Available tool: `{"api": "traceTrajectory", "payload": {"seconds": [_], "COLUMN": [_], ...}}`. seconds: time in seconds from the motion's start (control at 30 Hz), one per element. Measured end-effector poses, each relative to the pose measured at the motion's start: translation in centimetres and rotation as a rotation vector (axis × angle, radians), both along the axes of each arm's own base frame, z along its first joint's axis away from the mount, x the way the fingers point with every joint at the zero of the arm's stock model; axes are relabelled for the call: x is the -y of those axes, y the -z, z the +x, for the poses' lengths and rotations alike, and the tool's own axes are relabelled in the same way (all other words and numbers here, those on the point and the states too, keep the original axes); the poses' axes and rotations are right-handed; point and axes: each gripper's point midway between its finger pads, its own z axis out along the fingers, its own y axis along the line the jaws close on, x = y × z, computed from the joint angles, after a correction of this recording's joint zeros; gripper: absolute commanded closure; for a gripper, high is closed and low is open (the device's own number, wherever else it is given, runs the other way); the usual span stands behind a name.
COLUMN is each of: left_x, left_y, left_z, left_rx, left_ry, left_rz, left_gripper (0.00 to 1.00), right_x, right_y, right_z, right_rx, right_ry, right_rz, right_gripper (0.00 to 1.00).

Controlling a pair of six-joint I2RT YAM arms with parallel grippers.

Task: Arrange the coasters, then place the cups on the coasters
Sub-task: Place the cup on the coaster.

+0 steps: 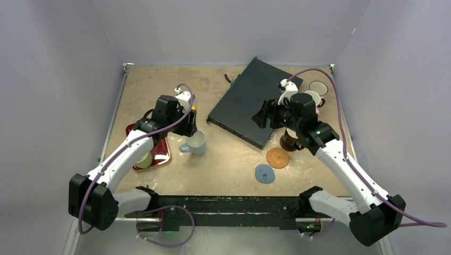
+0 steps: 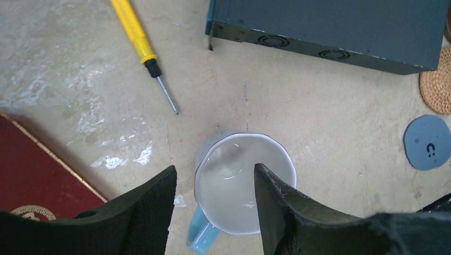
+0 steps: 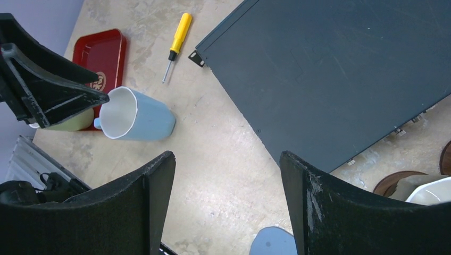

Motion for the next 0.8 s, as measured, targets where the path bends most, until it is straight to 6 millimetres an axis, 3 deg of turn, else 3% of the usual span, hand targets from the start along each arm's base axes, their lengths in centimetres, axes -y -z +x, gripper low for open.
{"api": "traceTrajectory", "payload": {"seconds": [0.5, 0.8], "left_x": [1.1, 1.9], "left_y": [4.2, 5.6], "left_z": [0.4, 0.1], "left_rx": [-0.080, -0.115], "left_ry": [0.157, 0.200], "left_rz": [0.073, 0.049], "left_gripper": [0.55, 0.80], "right_x": [-0.3, -0.2], "right_y": [0.4, 0.7], "right_z": [-0.4, -0.4], "right_rx": [-0.015, -0.022], "right_ry": [-0.020, -0.021], "right_rz": [0.003, 0.001], "right_gripper": [0.25, 0.26]}}
